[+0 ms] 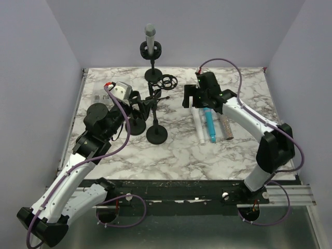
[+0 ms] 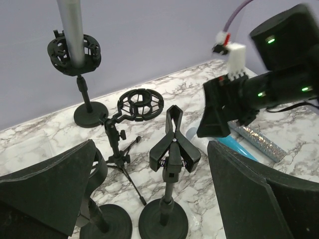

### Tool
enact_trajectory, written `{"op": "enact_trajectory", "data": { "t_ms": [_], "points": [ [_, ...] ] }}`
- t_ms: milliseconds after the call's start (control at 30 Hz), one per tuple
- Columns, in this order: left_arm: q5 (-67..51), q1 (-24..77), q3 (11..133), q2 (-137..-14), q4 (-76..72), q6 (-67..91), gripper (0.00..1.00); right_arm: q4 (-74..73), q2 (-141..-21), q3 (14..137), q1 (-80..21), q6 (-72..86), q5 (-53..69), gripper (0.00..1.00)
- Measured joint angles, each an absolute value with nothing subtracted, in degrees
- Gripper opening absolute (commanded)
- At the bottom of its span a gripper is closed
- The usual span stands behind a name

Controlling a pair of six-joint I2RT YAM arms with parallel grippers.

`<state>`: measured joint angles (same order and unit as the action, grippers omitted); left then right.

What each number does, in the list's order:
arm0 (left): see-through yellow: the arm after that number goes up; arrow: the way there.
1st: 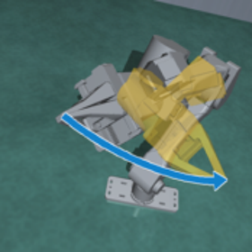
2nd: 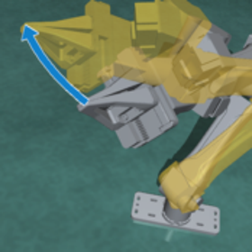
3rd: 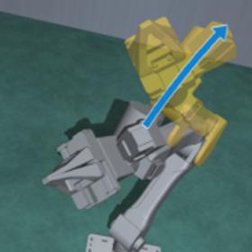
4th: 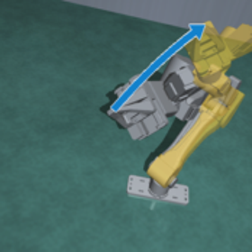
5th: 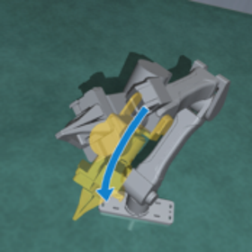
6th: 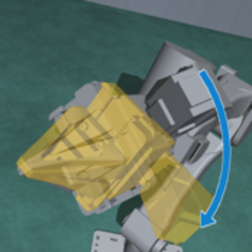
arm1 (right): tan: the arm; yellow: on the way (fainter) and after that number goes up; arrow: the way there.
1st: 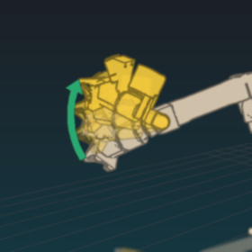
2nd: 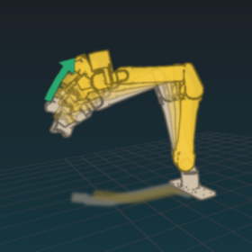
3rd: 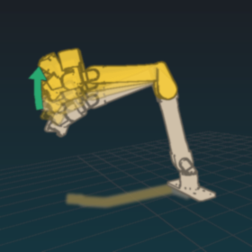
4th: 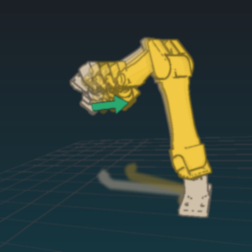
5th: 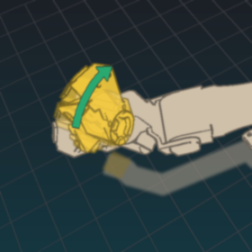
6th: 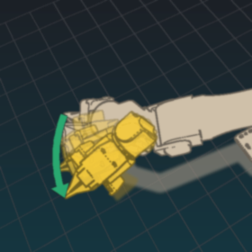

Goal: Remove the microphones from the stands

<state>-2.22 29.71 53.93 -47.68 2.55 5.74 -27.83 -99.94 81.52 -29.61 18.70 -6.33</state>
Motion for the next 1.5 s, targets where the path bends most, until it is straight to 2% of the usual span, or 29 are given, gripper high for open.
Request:
{"op": "enact_trajectory", "data": {
  "t_ms": [200,400,700,1067,1267,1400,1500],
  "points": [
    [-2.2,29.3,53.9,-47.0,2.4,5.9,0.97,-19.7,-87.1,75.4,-29.5,27.5,10.3,0.97],
    [-2.2,29.2,53.8,-46.9,2.2,6.1,0.97,-1.0,-83.0,64.7,-29.7,44.7,26.5,0.98],
    [-2.2,29.2,53.0,-46.2,1.8,6.1,0.98,15.2,-84.3,62.6,-35.2,59.3,31.6,0.97],
    [-2.2,29.2,52.9,-45.9,1.4,6.0,0.98,19.7,-88.6,66.5,-37.7,63.1,30.2,0.66],
    [-2.2,29.2,52.9,-45.9,1.4,6.0,0.98,20.0,-90.8,68.1,-38.1,63.5,29.5,0.57],
    [-2.2,29.1,52.9,-45.9,1.4,6.0,0.98,20.7,-91.5,68.3,-38.3,64.1,29.4,0.44],
    [-2.2,29.0,52.9,-45.9,1.4,6.1,0.98,21.7,-91.5,68.4,-38.3,64.3,29.3,0.4]
  ]
}}
